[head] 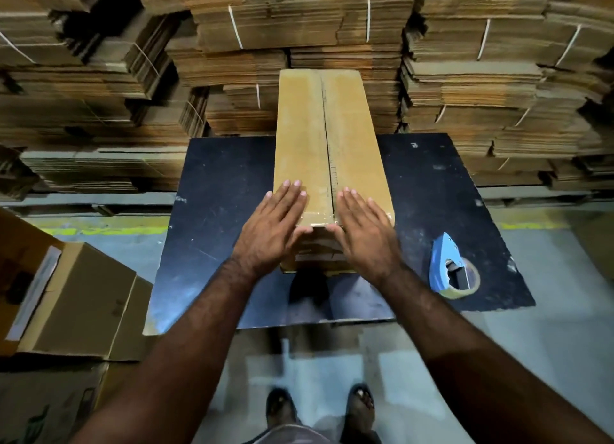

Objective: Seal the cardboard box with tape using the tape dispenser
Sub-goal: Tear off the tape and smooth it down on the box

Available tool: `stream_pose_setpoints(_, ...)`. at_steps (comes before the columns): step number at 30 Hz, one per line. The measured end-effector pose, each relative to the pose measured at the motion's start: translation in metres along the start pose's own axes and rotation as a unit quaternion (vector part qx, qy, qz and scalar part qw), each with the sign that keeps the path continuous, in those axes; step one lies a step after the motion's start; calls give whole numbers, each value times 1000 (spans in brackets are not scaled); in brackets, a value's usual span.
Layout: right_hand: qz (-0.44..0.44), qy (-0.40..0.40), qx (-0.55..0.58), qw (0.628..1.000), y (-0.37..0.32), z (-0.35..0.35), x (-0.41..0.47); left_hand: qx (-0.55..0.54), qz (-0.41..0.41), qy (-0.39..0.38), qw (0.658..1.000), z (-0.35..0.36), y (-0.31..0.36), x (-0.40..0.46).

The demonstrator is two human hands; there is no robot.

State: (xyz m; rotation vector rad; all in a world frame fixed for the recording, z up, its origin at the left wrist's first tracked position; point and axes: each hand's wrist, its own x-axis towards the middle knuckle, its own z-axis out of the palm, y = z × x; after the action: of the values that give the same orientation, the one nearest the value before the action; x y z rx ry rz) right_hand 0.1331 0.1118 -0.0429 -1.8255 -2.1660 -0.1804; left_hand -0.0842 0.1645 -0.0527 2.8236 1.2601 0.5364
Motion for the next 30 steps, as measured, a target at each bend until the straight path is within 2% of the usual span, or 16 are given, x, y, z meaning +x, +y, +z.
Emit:
stream_pose_setpoints(4, -28, 2, -23, 999, -4, 14, 1, 3, 21, 22, 1000, 11, -6, -1)
stream_pose_setpoints(8, -105, 23, -34, 994, 14, 20, -4, -28, 96, 14, 995, 13, -23, -8)
stream_pose_setpoints(11, -114, -20, -8, 993, 17, 14, -3, -69, 107, -3, 992, 6, -30, -9)
stream_pose_setpoints(14, -81, -61, 28, 994, 24, 2, -15, -118, 95, 7, 989, -3, -27, -20)
stream_pose_setpoints(16, -11, -53, 60, 997, 29, -12, -21, -178, 34, 13, 983, -9, -28, -28)
stream_pose_setpoints(18, 91, -24, 96, 991, 29, -23, -14, -256, -91, 33, 962, -14, -27, -22)
stream_pose_setpoints(20, 203, -8, 154, 967, 29, -30, 8, -326, -244, 38, 913, -20, -22, 4)
stream_pose_setpoints(22, 280, -50, 206, 936, 33, -34, 33, -377, -354, -1, 856, -32, -14, 33)
stream_pose_setpoints(23, 303, -76, 219, 924, 34, -35, 40, -392, -384, -16, 836, -36, -11, 43)
stream_pose_setpoints(24, 319, -93, 225, 916, 36, -34, 43, -389, -400, -22, 830, -39, -10, 49)
stream_pose_setpoints(27, 354, -94, 190, 911, 34, -43, 28, -335, -421, -26, 843, -41, -10, 44)
stream_pose_setpoints(30, 383, -95, 163, 904, 36, -52, -2, -316, -441, -37, 839, -35, -8, 24)
